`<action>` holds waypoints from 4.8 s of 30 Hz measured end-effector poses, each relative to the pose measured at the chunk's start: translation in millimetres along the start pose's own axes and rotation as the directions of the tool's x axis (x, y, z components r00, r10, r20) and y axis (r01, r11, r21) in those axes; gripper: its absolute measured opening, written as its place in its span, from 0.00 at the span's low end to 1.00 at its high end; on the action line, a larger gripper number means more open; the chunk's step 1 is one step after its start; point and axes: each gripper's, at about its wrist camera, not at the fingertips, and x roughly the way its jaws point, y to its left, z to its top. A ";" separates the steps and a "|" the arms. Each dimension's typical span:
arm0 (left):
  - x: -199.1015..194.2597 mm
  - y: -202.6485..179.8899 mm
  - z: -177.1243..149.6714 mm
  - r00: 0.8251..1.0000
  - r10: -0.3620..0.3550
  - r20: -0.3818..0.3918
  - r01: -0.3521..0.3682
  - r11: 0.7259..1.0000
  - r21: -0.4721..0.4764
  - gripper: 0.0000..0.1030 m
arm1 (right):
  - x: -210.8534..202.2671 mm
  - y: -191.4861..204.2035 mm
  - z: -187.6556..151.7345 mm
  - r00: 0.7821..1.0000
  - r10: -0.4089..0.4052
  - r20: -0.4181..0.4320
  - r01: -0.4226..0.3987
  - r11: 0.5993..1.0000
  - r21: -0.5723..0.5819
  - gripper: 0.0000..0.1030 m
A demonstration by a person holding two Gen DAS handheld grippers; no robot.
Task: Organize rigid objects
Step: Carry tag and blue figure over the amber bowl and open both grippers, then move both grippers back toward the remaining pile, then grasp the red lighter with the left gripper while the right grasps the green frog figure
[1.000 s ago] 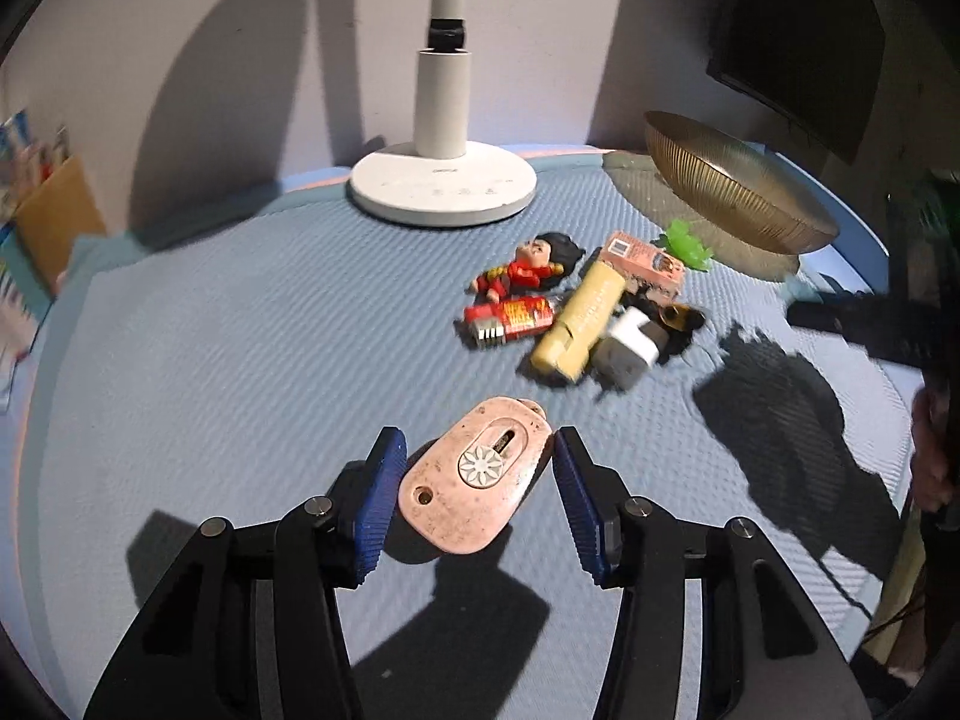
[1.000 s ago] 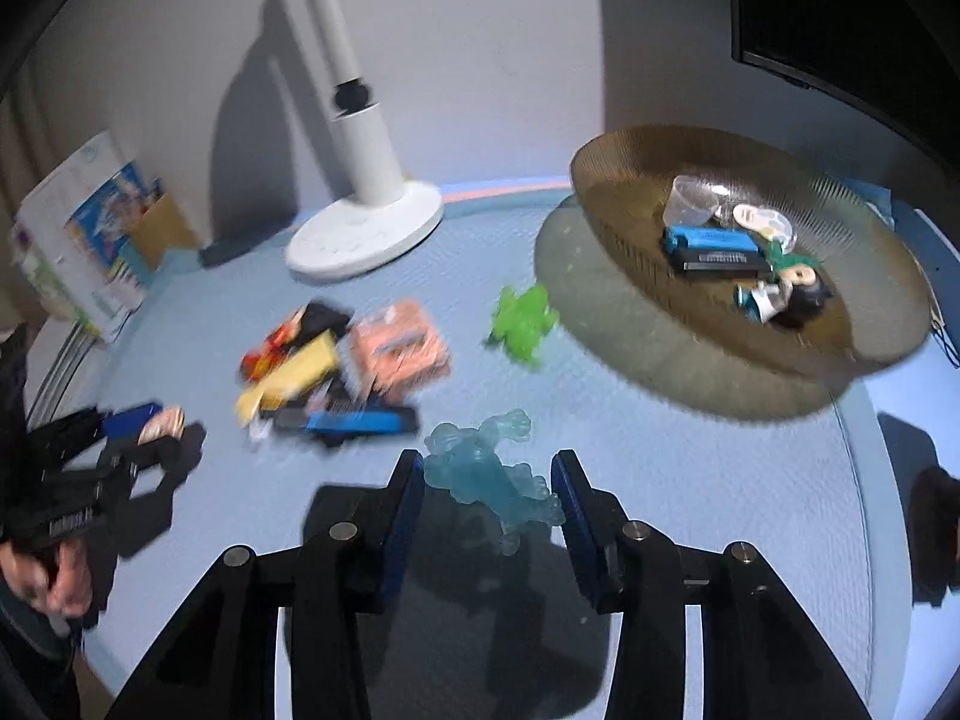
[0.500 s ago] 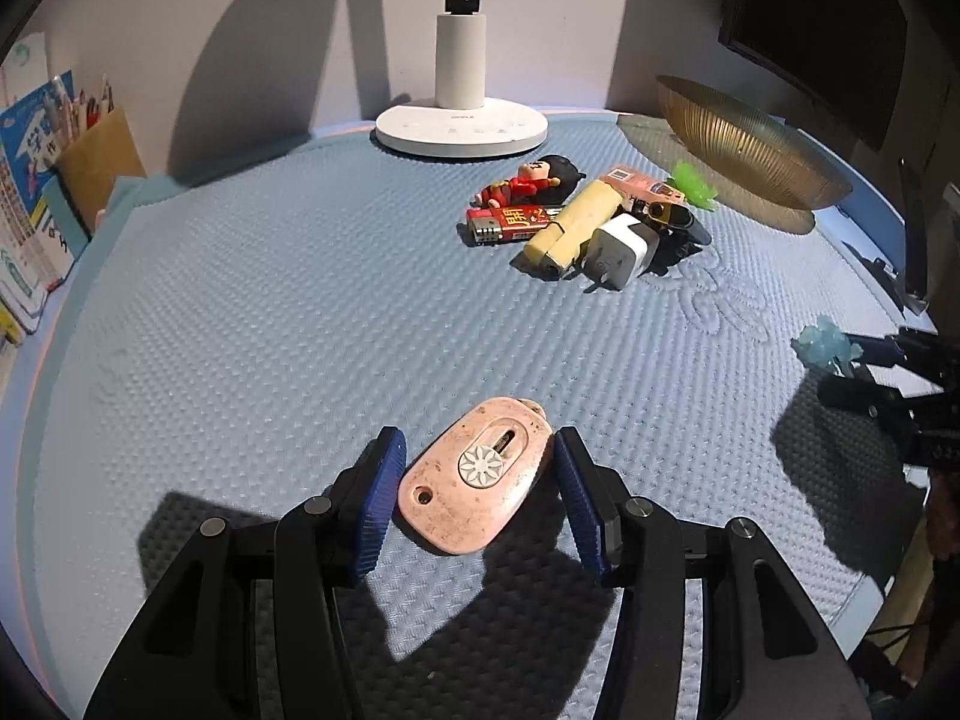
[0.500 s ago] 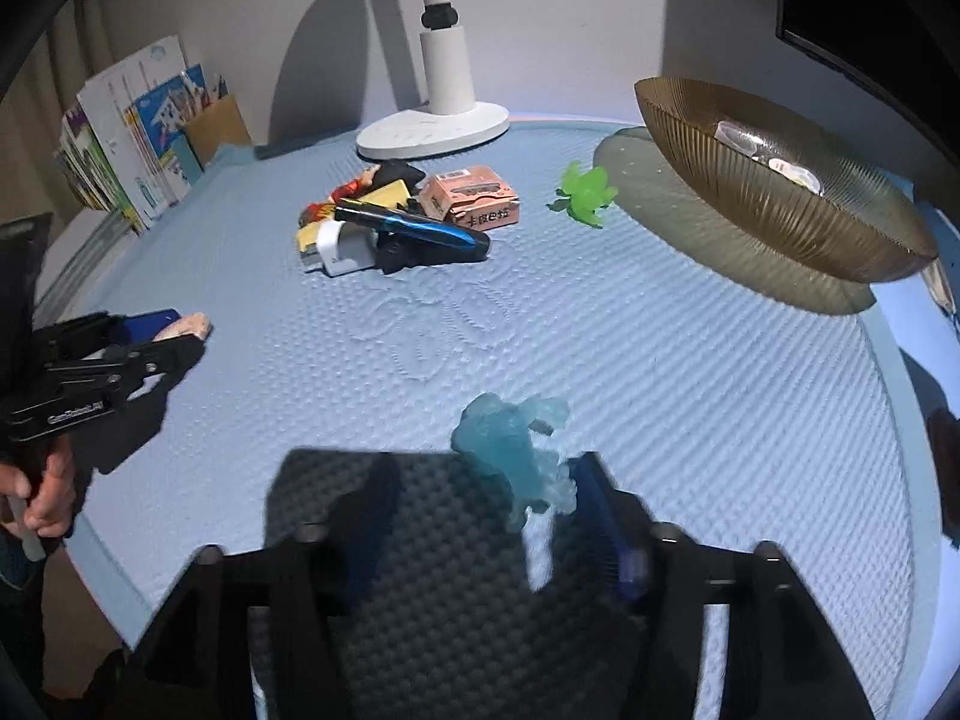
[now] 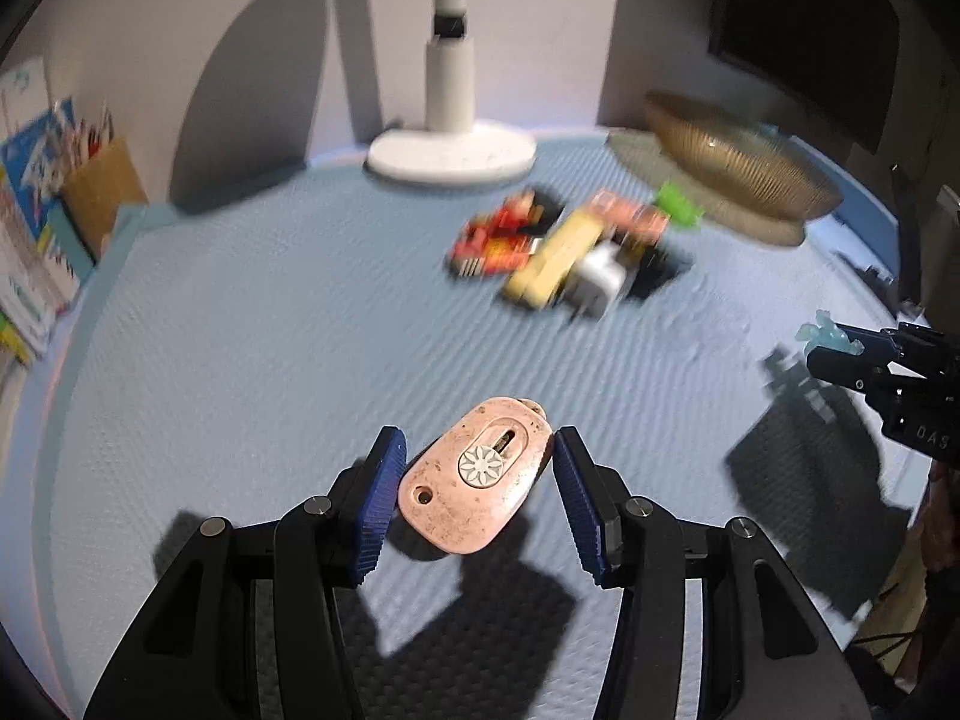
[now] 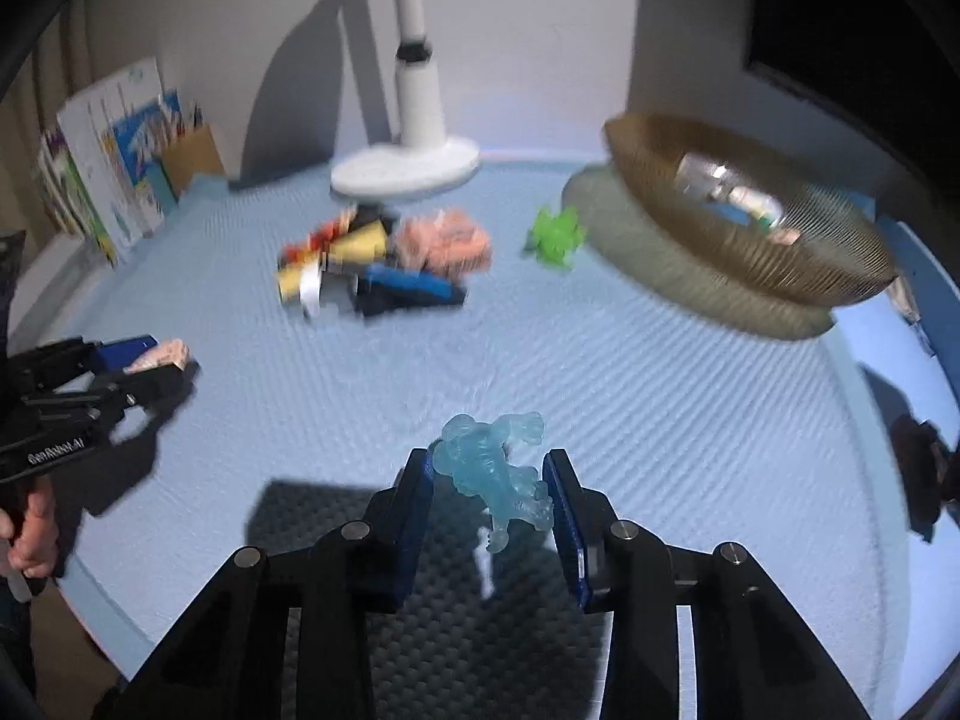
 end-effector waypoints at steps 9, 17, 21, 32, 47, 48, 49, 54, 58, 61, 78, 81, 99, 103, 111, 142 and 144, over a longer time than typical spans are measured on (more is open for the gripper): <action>-41.5 -79.7 139.8 0.959 -0.189 0.210 0.164 0.978 0.132 0.47 | -77.9 -115.4 91.3 0.972 -0.182 0.148 0.139 0.956 0.259 0.36; 40.2 -170.0 205.8 0.962 -0.259 0.092 0.240 0.954 0.183 0.47 | -33.6 -179.3 119.4 0.975 -0.217 -0.043 0.220 0.927 0.305 0.36; 81.2 -193.8 201.5 0.962 -0.272 0.009 0.266 0.947 0.178 0.47 | -16.2 -190.5 110.9 0.975 -0.200 -0.094 0.219 0.929 0.297 0.36; 89.6 -195.7 212.7 0.961 -0.273 0.041 0.265 0.955 0.137 0.87 | 4.2 -202.4 114.3 0.976 -0.177 -0.128 0.209 0.925 0.318 0.49; -29.8 -10.9 116.3 0.977 -0.102 0.188 0.138 0.972 -0.191 0.87 | -58.5 -131.7 90.2 0.999 -0.039 0.014 0.033 0.952 0.306 0.59; -31.1 -0.5 108.5 0.979 -0.092 0.183 0.131 0.968 -0.215 0.87 | -57.0 -121.3 88.7 1.000 -0.018 0.013 0.013 0.955 0.298 0.59; -32.8 9.2 99.3 0.980 -0.083 0.179 0.125 0.963 -0.237 0.87 | -54.4 -111.3 86.5 1.000 0.000 0.011 -0.003 0.957 0.289 0.61; -21.6 56.6 48.1 0.993 -0.034 0.116 0.074 0.930 -0.359 0.87 | -24.0 -65.1 66.0 0.997 0.073 0.005 -0.072 0.962 0.262 0.78; 6.5 79.2 11.5 0.999 -0.037 0.034 0.049 0.891 -0.452 0.87 | 13.5 -39.8 46.3 0.993 0.121 0.007 -0.119 0.968 0.220 0.78; 21.8 82.0 -3.1 1.000 -0.017 0.004 0.017 0.888 -0.460 0.87 | 33.3 -29.5 33.8 0.992 0.126 0.010 -0.126 0.973 0.196 0.78; 33.0 69.4 -8.0 1.000 0.021 0.003 -0.018 0.928 -0.372 0.87 | 54.9 -33.9 23.2 0.992 0.122 -0.013 -0.116 0.969 0.219 0.83; 34.0 66.9 -7.8 0.999 0.034 -0.006 -0.034 0.933 -0.359 0.87 | 55.7 -30.6 23.6 0.994 0.108 -0.022 -0.101 0.974 0.204 0.85; 41.7 41.4 33.8 0.993 0.100 -0.068 -0.108 0.986 -0.124 0.89 | 61.0 -28.9 26.1 0.994 0.102 -0.046 -0.091 0.977 0.192 0.88; 64.0 35.2 64.1 0.992 0.109 -0.071 -0.105 0.993 0.054 0.88 | 56.0 -41.6 32.9 0.981 0.181 -0.068 -0.158 0.952 0.263 0.88; 110.7 27.5 75.0 0.990 -0.035 -0.135 0.051 0.992 0.118 0.86 | 65.9 -52.0 85.7 0.992 0.110 -0.061 -0.092 0.967 0.238 0.65; 23.8 1.2 19.1 0.985 -0.157 -0.067 0.160 0.986 0.046 0.11 | 19.3 -25.9 46.7 1.000 0.022 -0.013 -0.020 0.997 0.079 0.32; 25.2 3.3 18.4 0.987 -0.142 -0.074 0.144 0.989 0.026 0.19 | 15.3 -21.3 28.5 0.999 -0.015 -0.029 0.016 0.999 0.052 0.32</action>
